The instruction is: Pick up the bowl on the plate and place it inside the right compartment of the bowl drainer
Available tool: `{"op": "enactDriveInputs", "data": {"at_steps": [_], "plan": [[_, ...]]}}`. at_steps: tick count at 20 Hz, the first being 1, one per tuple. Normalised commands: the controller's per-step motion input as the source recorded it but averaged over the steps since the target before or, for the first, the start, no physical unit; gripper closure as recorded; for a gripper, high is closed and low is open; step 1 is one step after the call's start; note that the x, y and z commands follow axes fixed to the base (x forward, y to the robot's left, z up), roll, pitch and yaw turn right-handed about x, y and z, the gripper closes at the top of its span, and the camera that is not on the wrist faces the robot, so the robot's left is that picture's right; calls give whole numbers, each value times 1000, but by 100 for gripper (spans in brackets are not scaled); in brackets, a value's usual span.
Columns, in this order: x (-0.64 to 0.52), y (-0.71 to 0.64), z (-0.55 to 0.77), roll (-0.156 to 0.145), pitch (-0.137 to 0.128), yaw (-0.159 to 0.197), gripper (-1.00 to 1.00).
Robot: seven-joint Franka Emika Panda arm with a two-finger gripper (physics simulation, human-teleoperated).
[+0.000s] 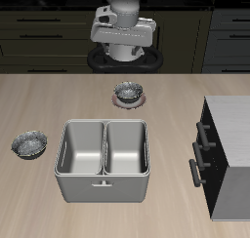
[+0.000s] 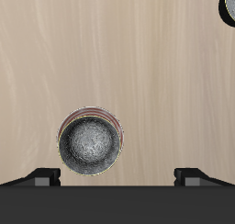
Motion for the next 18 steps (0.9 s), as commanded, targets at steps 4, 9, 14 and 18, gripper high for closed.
{"op": "enactDriveInputs", "data": {"at_steps": [4, 9, 14, 18], "plan": [[-86, 49, -56, 9, -6, 4, -100], [-146, -58, -168, -16, -2, -4, -100], [-40, -120, -170, -18, 14, -9, -100], [-60, -43, -198, -16, 16, -6, -100]]}}
